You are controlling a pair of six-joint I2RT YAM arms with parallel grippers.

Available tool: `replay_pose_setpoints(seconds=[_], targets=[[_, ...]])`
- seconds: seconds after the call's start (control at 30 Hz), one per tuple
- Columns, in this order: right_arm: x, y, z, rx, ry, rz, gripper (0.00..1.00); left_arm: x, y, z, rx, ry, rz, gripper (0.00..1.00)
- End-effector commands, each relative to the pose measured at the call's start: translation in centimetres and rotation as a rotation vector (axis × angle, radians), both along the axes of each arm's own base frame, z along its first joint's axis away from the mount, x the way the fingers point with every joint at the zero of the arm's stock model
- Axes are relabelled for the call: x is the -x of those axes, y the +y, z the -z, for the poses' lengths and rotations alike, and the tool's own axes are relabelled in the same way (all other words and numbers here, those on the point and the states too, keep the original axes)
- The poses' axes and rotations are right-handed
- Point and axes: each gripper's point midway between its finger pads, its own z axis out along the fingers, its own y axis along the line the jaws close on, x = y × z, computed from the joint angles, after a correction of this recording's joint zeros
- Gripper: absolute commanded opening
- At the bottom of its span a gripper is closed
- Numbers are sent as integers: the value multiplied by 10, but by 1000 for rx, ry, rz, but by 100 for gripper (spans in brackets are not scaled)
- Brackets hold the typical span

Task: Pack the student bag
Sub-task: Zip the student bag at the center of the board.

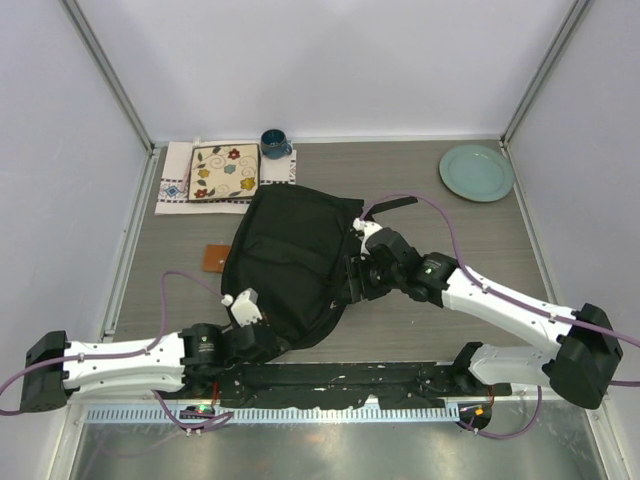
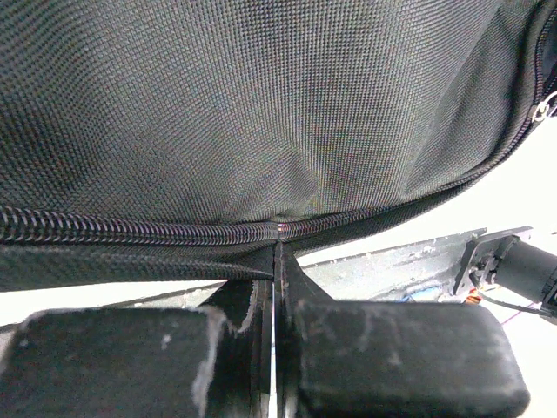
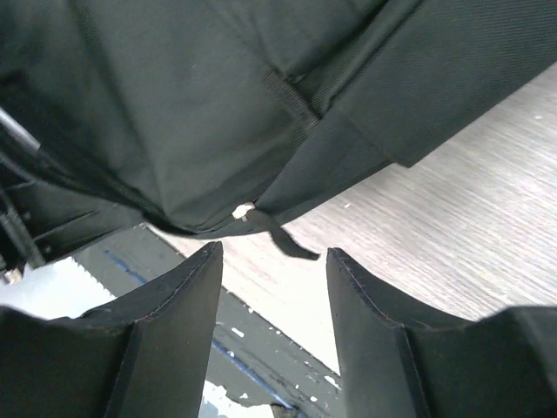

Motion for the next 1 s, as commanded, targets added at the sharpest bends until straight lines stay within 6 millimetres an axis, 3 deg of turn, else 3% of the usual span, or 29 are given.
replay_pose_setpoints(seconds=[0.0,0.27,0.53,0.63,0.8,0.97], targets=[[17,17,-7,-90,28,-106,57,5,-6,4,2,14,36,0],[17,29,10,-62,56,-138,57,5,-11,4,0,16,42,0],[11,23,26,21,62,-137,55,5,-9,7,11,16,36,0],[3,17,22,49,13,-115,55,6,-8,8,16,22,32,0],[-7,18,-3,20,-76,-109,56,7,-6,10,28,29,22,0],[-8,17,-1,39,-87,-131,57,6,-7,10,48,25,21,0]])
